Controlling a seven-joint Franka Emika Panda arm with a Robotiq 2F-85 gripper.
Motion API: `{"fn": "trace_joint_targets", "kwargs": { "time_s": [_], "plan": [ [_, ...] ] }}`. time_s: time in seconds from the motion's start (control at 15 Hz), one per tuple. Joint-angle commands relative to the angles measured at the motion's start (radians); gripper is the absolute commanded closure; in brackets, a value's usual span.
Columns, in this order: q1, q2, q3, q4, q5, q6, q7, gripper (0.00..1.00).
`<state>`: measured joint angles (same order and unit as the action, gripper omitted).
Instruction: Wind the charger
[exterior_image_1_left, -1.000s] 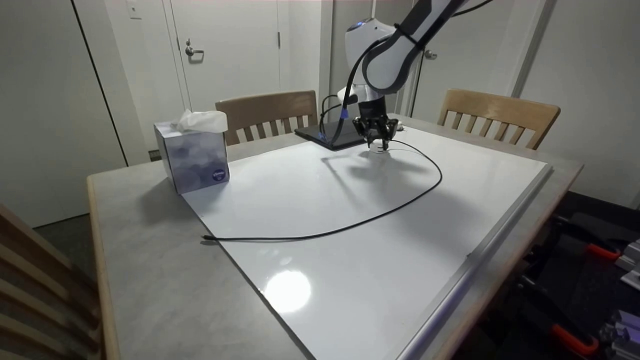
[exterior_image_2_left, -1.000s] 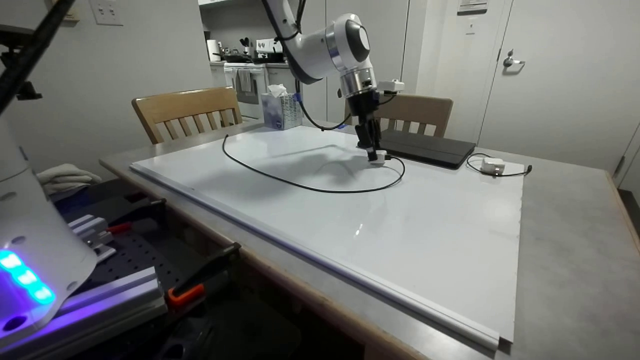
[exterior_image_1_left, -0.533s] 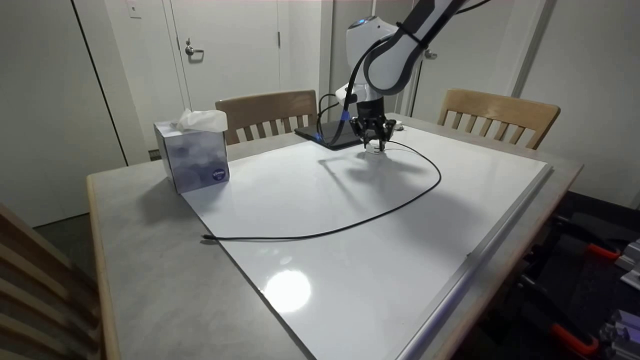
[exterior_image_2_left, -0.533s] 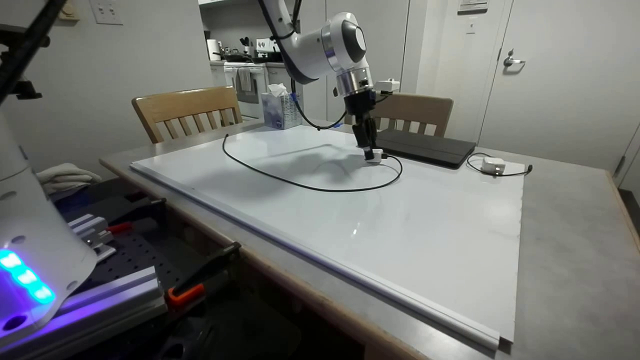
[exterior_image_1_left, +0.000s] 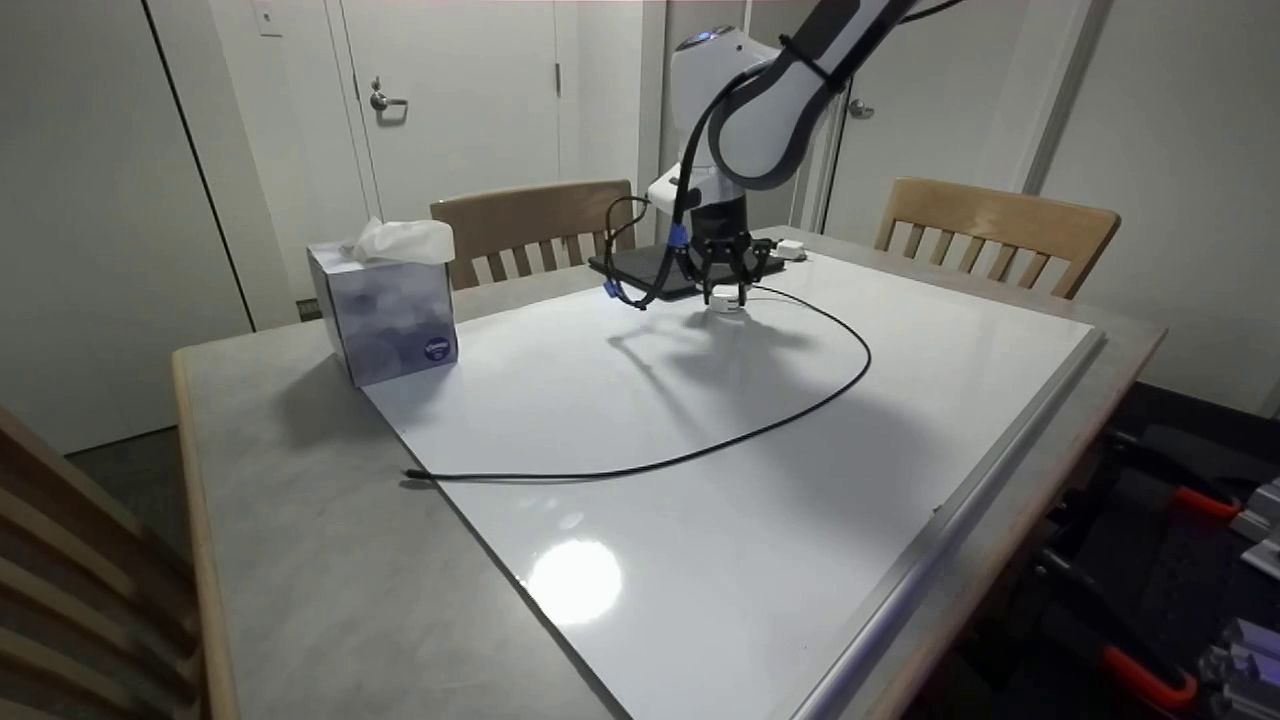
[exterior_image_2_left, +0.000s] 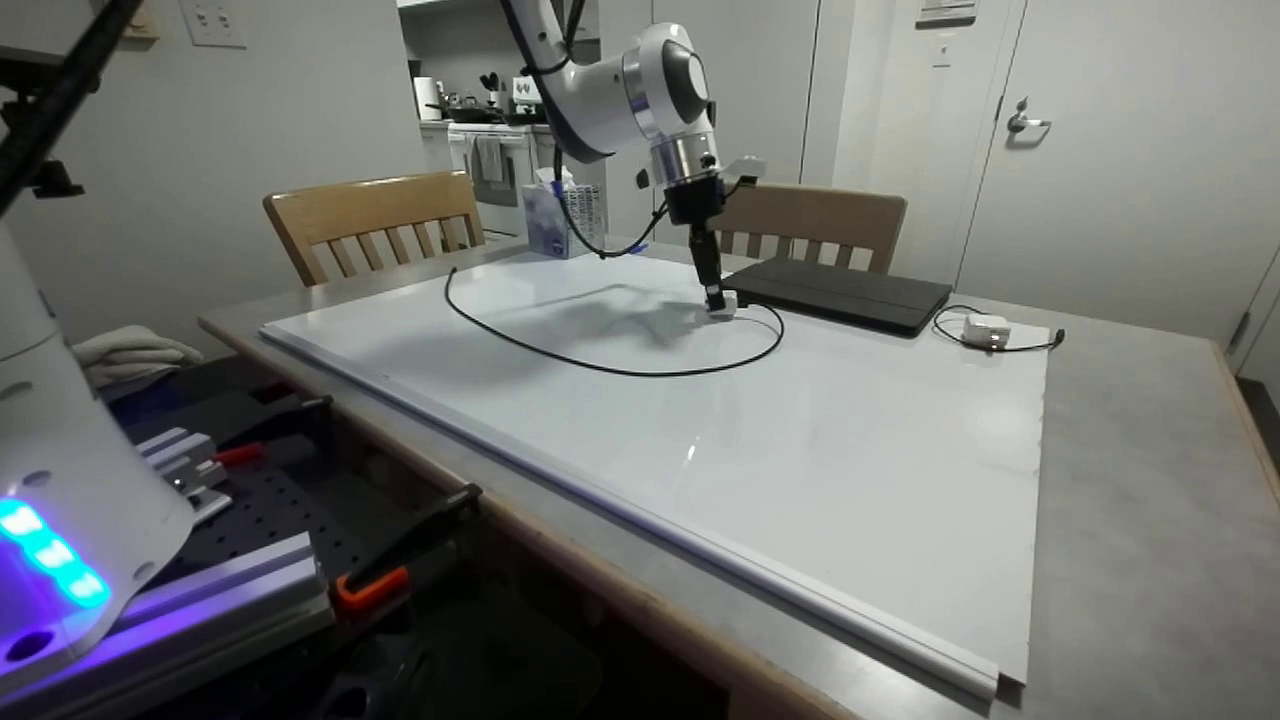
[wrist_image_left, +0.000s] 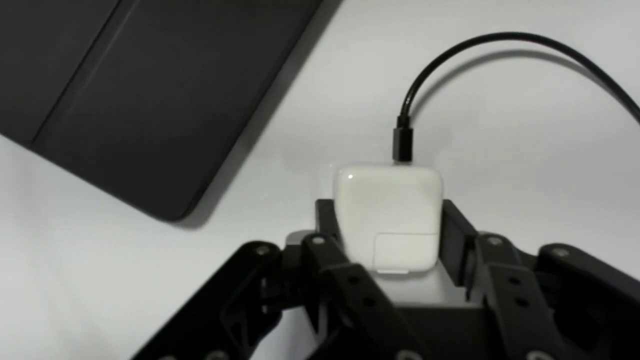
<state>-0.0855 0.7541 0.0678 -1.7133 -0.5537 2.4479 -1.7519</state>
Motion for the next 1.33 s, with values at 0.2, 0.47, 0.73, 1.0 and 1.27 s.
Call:
{"fn": "trace_joint_targets", "kwargs": {
  "time_s": [0.2, 0.47, 0.73, 1.0, 1.27],
  "plan": [
    [0.106, -0.024, 0.022, -0.066, -0.032, 0.025, -0.195, 0.75],
    [0.141, -0.017, 0.001, -0.029, -0.063, 0.000, -0.197, 0.50],
    [0.149, -0.018, -0.003, -0.030, -0.073, 0.000, -0.210, 0.50],
    [0.159, -0.017, 0.000, -0.040, -0.103, 0.011, -0.246, 0.75],
    [0.189, -0.045, 0.006, -0.094, -0.217, 0.037, -0.344, 0.75]
  ]
}}
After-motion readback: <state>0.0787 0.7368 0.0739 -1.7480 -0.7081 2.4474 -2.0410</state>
